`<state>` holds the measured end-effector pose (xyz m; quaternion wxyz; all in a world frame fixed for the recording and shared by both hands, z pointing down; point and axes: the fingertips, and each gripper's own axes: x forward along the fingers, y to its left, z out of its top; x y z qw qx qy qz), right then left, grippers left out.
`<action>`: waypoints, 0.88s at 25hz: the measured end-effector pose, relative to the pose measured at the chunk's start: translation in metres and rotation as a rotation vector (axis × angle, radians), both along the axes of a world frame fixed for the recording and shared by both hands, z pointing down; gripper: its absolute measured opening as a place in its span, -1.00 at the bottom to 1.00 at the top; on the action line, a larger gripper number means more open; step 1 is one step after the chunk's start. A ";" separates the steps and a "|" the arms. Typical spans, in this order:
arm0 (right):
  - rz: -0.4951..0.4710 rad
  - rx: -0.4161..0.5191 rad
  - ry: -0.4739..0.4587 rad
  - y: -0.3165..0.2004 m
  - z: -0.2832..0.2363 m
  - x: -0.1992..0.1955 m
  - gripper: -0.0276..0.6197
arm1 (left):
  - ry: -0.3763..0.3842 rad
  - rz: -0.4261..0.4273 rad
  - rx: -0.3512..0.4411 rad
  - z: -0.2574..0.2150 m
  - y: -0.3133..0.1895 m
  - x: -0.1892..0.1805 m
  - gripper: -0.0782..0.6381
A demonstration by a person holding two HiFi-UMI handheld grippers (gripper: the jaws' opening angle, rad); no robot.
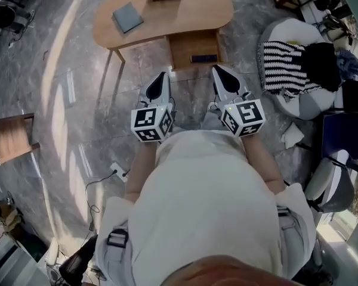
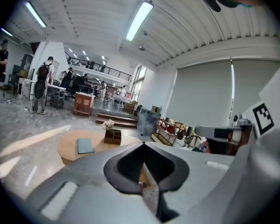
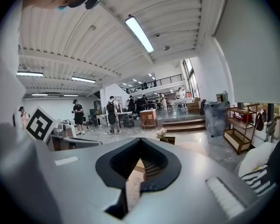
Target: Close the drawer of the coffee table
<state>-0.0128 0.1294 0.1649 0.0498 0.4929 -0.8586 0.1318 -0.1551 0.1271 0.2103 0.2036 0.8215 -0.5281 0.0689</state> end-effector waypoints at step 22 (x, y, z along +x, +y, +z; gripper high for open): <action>-0.200 -0.119 0.010 -0.084 0.063 0.101 -0.91 | -0.013 -0.238 -0.135 0.063 -0.051 0.065 -0.79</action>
